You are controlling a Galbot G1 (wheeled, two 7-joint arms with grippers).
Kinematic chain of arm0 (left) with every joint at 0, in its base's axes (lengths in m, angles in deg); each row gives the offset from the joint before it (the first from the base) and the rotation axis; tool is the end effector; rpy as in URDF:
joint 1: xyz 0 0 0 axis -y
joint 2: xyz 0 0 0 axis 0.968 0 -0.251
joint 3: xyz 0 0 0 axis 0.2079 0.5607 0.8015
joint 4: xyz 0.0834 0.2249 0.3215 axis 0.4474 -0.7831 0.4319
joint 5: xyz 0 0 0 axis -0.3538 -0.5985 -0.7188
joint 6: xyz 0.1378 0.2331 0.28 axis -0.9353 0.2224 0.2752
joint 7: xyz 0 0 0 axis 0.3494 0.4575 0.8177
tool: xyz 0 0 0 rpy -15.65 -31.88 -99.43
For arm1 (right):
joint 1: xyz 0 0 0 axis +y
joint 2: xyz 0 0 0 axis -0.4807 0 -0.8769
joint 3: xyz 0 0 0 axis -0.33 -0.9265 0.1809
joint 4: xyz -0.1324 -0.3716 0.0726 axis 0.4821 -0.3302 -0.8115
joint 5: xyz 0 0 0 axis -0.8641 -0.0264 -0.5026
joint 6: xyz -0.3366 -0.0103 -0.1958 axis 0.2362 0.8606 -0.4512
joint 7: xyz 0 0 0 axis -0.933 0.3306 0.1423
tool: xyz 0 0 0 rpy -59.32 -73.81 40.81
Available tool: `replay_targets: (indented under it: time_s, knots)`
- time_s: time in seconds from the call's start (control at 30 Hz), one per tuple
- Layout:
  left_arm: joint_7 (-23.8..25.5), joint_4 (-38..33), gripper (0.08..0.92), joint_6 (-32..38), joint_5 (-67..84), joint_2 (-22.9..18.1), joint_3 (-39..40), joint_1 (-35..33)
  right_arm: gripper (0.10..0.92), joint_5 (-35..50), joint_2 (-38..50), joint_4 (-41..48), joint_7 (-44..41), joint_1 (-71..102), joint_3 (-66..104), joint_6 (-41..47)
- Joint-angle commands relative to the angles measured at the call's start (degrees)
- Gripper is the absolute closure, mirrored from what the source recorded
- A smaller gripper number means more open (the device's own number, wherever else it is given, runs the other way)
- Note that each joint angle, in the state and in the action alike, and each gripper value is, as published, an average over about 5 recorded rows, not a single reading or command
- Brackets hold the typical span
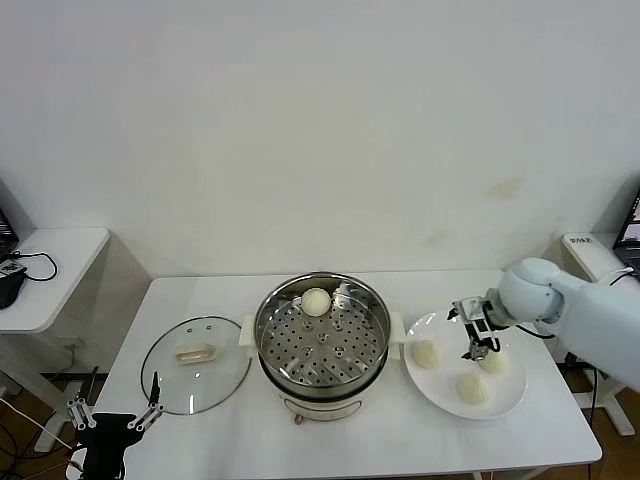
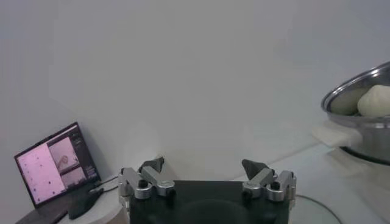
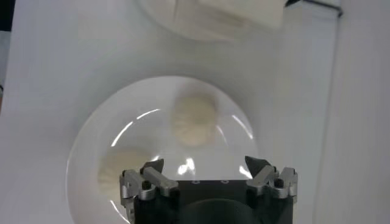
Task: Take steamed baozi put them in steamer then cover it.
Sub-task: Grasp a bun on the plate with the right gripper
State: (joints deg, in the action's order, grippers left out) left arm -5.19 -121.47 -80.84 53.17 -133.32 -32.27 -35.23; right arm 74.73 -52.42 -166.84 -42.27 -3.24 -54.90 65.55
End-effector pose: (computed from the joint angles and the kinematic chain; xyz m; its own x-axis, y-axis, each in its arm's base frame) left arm 0.0879 0.0972 -0.2985 -0.9807 -0.1901 0.0457 -0.1475 0.8729 0.4651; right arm 0.5048 -0.1540 -0.1923 -0.2773 -0.1011 0.9555 -0.9446 -0.1532 -0.2904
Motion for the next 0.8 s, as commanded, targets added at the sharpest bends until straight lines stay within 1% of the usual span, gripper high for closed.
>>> replay_targets:
  time_s: [0.03,0.5,0.8]
  knots:
    - [0.1,0.2,0.177,-0.3,0.1,0.0,-0.7,0.0,0.203,-2.6,-5.7,7.9,0.6,9.0,5.2,-1.5]
    - [0.2,0.5,0.177,-0.4,0.1,0.0,-1.2,0.0,0.203,-3.3,-12.0,13.4,1.8,10.9,7.0,-3.5]
    - [0.1,0.5,0.177,-0.3,0.2,-0.1,-1.4,-0.1,0.203,-4.1,-13.9,14.7,2.1,10.9,6.9,-2.5]
